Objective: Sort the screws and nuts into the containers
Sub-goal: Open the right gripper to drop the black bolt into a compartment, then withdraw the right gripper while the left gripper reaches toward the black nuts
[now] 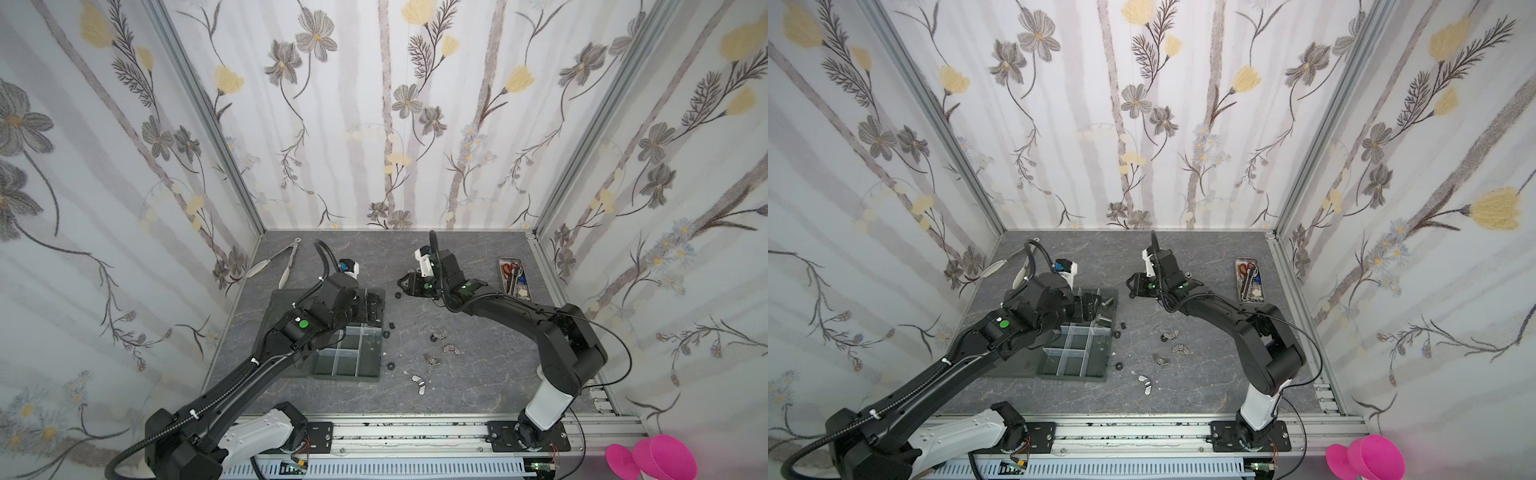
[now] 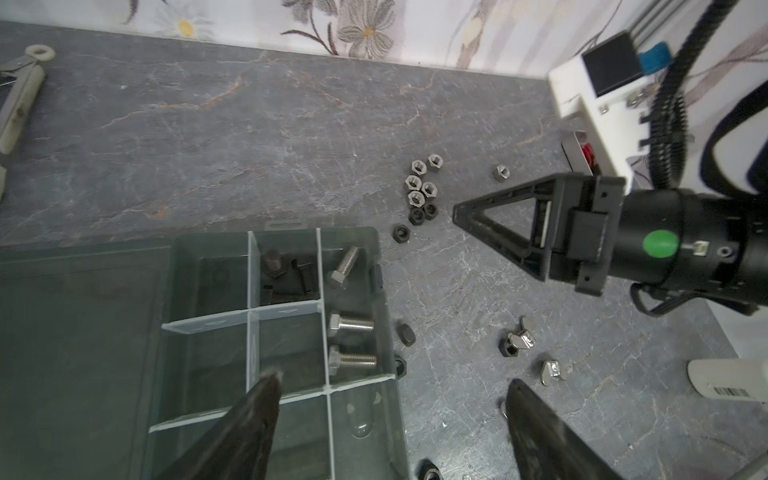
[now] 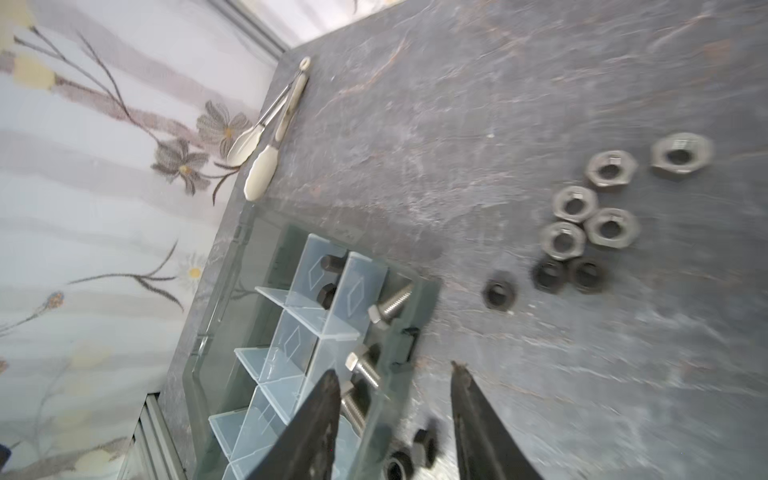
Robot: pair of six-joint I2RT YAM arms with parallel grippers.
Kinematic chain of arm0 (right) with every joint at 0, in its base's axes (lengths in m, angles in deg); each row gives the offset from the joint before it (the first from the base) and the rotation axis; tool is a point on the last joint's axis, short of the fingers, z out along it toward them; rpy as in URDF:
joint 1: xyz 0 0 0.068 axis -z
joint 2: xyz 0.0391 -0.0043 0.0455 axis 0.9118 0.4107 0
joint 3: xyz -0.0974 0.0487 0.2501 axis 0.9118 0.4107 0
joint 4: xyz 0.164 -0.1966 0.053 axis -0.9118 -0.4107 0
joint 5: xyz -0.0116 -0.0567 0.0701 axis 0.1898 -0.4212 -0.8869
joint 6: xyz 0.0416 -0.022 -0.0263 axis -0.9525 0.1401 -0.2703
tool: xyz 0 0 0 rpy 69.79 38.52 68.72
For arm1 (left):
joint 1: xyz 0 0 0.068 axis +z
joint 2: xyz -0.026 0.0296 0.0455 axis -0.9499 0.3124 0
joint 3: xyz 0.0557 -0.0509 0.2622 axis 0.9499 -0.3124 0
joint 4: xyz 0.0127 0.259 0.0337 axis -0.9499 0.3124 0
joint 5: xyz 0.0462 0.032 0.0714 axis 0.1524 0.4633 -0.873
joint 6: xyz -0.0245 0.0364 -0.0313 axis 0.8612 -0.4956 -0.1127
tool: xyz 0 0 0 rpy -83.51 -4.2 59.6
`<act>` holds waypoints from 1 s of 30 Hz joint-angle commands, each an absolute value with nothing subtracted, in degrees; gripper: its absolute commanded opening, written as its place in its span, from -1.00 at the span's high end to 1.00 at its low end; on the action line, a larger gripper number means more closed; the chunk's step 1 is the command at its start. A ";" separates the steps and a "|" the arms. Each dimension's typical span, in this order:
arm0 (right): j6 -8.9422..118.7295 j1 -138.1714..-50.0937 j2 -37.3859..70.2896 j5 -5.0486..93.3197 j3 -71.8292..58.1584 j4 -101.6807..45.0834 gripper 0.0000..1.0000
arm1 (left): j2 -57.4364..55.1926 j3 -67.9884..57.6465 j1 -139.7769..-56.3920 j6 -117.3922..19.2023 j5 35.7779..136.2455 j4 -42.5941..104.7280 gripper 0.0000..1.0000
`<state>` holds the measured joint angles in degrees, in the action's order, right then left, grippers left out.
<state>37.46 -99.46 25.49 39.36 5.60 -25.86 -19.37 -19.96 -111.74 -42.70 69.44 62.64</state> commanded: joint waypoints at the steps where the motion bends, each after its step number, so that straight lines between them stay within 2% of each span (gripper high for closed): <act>1: 36.44 -96.36 18.86 38.96 11.30 -20.63 0.10 | -15.44 -17.96 -114.08 -41.06 65.12 64.58 -0.65; 10: 36.95 -86.42 2.58 36.57 26.09 -20.02 0.10 | -3.66 -12.43 -117.02 -40.61 65.73 62.97 -0.39; 16: 37.67 -81.49 -3.86 34.34 34.54 -20.04 0.10 | 5.76 -5.87 -118.16 -41.71 65.47 64.82 -0.01; 30: 38.52 -76.12 -11.14 30.46 43.44 -19.63 0.11 | 21.89 6.85 -117.87 -42.23 66.18 65.91 0.18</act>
<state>37.76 -76.30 -10.49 32.01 42.84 -21.23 19.69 4.96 -118.16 -41.71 66.77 65.24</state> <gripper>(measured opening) 0.448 0.412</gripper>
